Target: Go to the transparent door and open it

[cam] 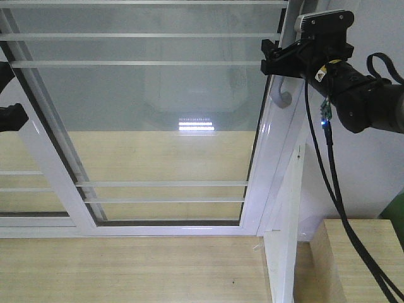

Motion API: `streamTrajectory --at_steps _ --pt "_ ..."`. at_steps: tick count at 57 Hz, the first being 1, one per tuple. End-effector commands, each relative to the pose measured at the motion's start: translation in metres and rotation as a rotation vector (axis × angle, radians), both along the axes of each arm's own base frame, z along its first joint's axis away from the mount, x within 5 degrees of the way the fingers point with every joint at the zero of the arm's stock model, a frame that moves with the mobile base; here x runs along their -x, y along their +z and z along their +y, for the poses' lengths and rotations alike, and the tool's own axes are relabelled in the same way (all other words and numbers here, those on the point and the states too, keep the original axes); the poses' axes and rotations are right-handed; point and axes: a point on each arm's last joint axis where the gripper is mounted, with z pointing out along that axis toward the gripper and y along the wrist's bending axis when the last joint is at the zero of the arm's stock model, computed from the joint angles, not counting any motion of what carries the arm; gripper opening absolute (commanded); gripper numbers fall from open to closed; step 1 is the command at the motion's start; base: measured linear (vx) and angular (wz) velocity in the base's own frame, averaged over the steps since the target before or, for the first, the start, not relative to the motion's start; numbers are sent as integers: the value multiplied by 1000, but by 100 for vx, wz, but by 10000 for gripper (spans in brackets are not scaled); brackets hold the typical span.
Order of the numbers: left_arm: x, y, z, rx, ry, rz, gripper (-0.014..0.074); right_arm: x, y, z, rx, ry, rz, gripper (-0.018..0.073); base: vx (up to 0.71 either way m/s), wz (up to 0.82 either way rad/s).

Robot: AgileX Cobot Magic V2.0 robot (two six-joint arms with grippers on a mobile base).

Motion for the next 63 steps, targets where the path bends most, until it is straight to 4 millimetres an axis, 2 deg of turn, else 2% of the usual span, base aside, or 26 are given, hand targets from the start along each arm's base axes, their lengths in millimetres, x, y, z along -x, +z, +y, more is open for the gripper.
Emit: streamTrajectory --at_steps 1,47,56,63 --pt "0 21 1 40 15 -121 4 0 40 -2 -47 -6 -182 594 0 0" --pt "0 19 1 37 13 -106 4 -6 29 -2 -43 -18 -219 582 0 0" --pt "0 18 1 35 12 -97 4 -6 29 -2 -44 -18 -222 536 0 0" --pt "0 18 1 35 12 -97 4 -6 31 -2 -48 -17 -237 412 0 0"
